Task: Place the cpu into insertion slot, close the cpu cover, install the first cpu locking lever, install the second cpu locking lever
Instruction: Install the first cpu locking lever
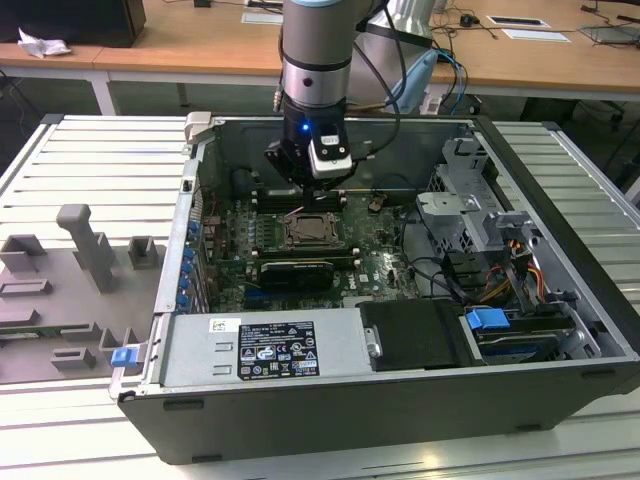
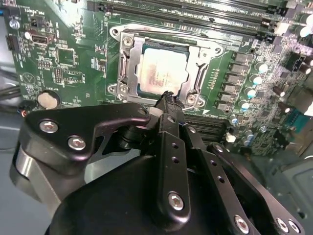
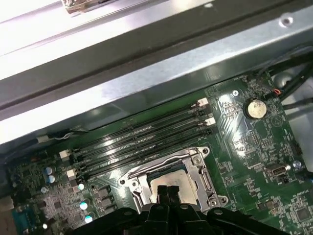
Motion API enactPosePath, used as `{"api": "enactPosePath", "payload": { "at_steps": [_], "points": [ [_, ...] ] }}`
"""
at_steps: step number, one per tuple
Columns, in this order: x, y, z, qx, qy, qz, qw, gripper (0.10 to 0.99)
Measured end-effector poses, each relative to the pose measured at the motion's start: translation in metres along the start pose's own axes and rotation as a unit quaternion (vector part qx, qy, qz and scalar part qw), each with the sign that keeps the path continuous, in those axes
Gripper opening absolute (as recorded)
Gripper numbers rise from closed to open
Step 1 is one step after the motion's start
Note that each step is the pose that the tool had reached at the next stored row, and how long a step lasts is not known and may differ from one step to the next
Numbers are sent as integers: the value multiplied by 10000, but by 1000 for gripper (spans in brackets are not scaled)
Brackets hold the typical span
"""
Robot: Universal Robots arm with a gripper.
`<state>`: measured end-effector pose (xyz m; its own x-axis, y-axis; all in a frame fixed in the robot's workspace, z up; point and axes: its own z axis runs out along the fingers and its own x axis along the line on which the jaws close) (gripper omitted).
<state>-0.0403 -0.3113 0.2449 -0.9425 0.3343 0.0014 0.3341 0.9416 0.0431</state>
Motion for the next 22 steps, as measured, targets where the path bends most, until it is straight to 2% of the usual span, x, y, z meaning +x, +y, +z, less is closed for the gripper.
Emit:
{"api": "enactPosePath", "payload": {
  "at_steps": [2, 5, 6, 10, 14, 16, 17, 18, 20, 21, 22],
  "points": [
    [0, 0, 0, 0, 7, -165, 9999, 106],
    [0, 0, 2, 0, 22, -525, 9986, 106],
    [0, -1, 4, 1, 29, -690, 9976, 106],
    [0, -1, 8, -4, 29, -1034, 9946, 106],
    [0, -1, 9, -89, 4, -1155, 9933, 106],
    [0, 0, 10, -108, -12, -1286, 9916, 106],
    [-1, 0, 11, -112, -17, -1374, 9904, 106],
    [0, -1, 17, -116, -23, -1534, 9881, 106],
    [0, -2, 22, -119, -31, -1725, 9849, 106],
    [0, -2, 30, -127, -49, -1959, 9805, 106],
    [0, -2, 34, -130, -58, -2072, 9782, 106]
  ]
}}
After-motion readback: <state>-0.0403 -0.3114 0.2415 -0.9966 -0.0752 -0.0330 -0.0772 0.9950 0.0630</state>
